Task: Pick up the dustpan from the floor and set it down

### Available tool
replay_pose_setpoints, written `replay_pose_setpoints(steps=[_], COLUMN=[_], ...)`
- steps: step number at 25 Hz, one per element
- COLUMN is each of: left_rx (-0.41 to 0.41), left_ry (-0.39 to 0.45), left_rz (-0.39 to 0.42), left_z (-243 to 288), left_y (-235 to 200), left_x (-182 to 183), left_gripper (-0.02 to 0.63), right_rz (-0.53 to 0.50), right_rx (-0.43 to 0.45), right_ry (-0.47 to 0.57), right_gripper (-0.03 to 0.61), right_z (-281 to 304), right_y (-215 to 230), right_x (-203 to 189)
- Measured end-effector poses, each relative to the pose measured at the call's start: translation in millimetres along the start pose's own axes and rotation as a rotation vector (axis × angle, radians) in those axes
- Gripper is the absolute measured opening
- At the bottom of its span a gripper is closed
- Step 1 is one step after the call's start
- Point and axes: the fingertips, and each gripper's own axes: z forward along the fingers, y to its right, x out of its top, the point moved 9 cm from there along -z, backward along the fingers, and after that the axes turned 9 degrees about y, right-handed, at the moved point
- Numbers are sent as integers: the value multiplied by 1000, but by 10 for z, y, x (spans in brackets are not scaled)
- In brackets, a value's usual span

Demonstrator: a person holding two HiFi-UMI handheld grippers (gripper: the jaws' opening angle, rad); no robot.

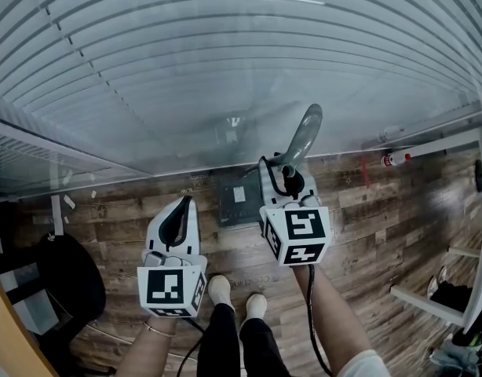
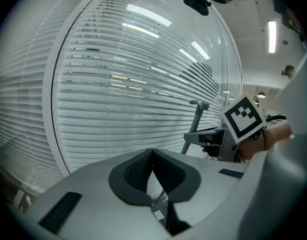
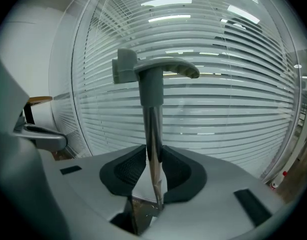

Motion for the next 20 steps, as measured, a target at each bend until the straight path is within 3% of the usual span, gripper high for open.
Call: replay_pose_setpoints(steps=[12,20], left_rx=[7,37], left_ry=[11,14], left_rz=[8,6], left_z=[-41,-254], left_y=[82,290], left_x=[99,218], left_gripper=[18,18], right_rz=[30,32], right_rx=[25,33], right_ry=[-13,-31], right_gripper=[144,150], right_z=[-126,-540], right_y=[13,33], right_x=[22,30])
